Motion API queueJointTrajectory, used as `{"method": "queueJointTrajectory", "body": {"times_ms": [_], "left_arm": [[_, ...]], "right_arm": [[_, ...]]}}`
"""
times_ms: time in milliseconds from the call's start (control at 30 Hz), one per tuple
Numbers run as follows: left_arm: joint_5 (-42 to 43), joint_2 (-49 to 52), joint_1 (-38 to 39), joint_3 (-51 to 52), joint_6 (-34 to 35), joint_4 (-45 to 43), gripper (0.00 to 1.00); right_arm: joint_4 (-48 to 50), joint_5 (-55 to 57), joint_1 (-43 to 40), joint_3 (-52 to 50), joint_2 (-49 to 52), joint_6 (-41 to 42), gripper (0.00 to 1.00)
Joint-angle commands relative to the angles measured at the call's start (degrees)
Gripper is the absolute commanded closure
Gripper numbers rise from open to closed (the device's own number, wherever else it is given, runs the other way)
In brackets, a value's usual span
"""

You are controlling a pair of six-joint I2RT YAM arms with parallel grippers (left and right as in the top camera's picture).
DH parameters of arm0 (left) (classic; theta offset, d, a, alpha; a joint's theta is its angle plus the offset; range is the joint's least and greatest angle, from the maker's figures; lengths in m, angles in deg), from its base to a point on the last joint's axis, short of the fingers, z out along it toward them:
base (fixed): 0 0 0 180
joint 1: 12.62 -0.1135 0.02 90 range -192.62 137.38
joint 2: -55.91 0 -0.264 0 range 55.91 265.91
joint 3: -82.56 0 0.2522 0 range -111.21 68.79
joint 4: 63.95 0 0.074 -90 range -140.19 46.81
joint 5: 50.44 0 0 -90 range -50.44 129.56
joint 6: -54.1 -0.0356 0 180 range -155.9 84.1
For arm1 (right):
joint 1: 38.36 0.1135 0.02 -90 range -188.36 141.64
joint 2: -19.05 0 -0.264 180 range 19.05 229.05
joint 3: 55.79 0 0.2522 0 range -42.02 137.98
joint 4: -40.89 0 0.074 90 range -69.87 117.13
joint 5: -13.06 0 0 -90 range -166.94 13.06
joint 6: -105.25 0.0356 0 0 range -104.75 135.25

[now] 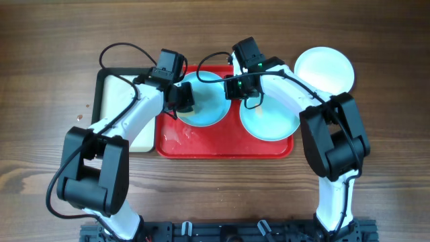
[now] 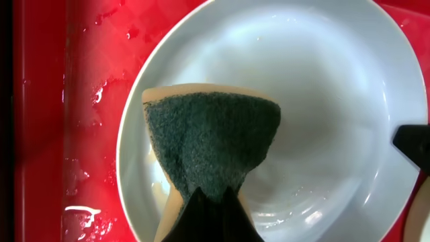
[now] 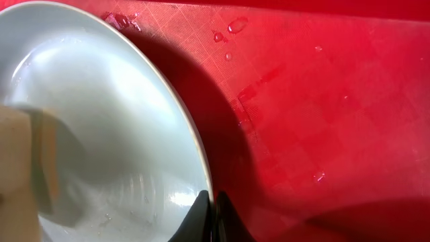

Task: Clean dirty plates on tray and stack at the side
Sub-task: 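Scrub the light-blue plate surface with the sponge in the left gripper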

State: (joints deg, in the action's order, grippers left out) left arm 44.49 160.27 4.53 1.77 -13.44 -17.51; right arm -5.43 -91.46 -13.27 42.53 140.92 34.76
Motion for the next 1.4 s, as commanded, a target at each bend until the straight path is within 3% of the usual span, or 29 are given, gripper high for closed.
{"method": "queueJointTrajectory", "body": {"times_ms": [0,267,500,867,1000,1367], "left_arm": [[-3.41,0.46,0.00,2.27,0.50,-2.80,0.96],[-2.78,0.92,-0.70,2.25,0.31,-4.46,0.96],[-0.90,7.61,-0.81,2.25,0.55,-4.48,0.96],[24.13,12.44,-0.76,2.25,0.50,-6.71,0.96],[28.09,12.44,-0.79,2.25,0.52,-8.72,0.96],[25.38,6.29,-1.03,0.04,0.48,-8.44,0.96]], "right_arm": [[0.17,0.85,0.96,0.28,1.36,0.13,0.96],[0.35,2.97,2.75,0.28,1.36,0.07,0.96],[0.37,2.97,2.82,0.28,1.36,0.02,0.96],[0.46,2.97,2.82,0.28,1.36,0.02,0.96],[0.44,2.99,2.82,0.28,1.36,0.00,0.96],[0.46,3.02,2.82,0.28,1.36,-0.04,0.96]]}}
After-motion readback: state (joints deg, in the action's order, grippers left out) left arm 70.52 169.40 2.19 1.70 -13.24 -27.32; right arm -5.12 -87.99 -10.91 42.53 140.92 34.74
